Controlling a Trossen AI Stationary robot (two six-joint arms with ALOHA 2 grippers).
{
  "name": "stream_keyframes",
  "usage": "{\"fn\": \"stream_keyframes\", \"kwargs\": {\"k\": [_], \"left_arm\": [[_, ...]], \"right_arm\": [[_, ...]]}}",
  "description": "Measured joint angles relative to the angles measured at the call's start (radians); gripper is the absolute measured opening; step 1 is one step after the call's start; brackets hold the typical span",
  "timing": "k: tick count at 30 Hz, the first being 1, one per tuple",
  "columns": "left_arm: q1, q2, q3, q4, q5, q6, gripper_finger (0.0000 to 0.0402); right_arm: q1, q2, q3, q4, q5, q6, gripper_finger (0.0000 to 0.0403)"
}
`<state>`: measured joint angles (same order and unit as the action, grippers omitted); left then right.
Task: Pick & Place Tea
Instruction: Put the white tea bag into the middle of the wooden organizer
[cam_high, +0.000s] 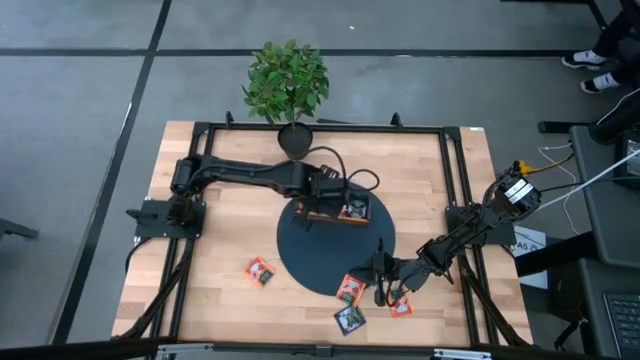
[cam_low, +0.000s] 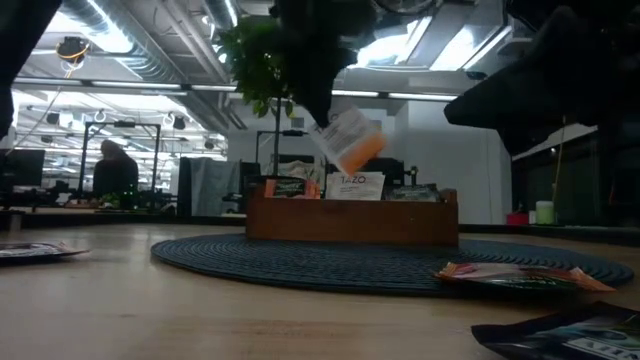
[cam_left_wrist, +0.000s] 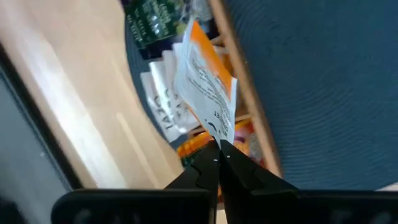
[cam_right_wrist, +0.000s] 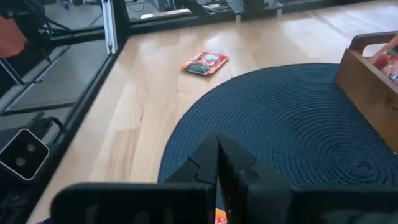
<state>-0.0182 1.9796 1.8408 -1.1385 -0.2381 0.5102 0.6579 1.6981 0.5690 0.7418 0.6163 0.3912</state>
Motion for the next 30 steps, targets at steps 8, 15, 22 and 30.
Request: {"fn": "stream_keyframes", "kwargs": {"k": [8,15,22,30], "left_arm": [[0.014,0.07,0.028,-0.034,-0.052,0.076,0.0002],[0.014,0.073,0.03,-0.049,-0.095,0.113,0.0002],[0.014,0.089,0.029,-0.055,-0.082,0.113,0.0002],[0.014,0.12,0.029,-0.06,-0.108,0.132,0.0002]], "right_arm": [[-0.005,0.0,0.0,-0.013,0.0,-0.008,0.0012],[-0.022,0.0,0.0,-0.022,0.002,-0.009,0.0012],[-0.039,0.0,0.0,-0.03,0.002,-0.008,0.0012],[-0.039,0.0,-0.001,-0.031,0.002,-0.01,0.0012]]}}
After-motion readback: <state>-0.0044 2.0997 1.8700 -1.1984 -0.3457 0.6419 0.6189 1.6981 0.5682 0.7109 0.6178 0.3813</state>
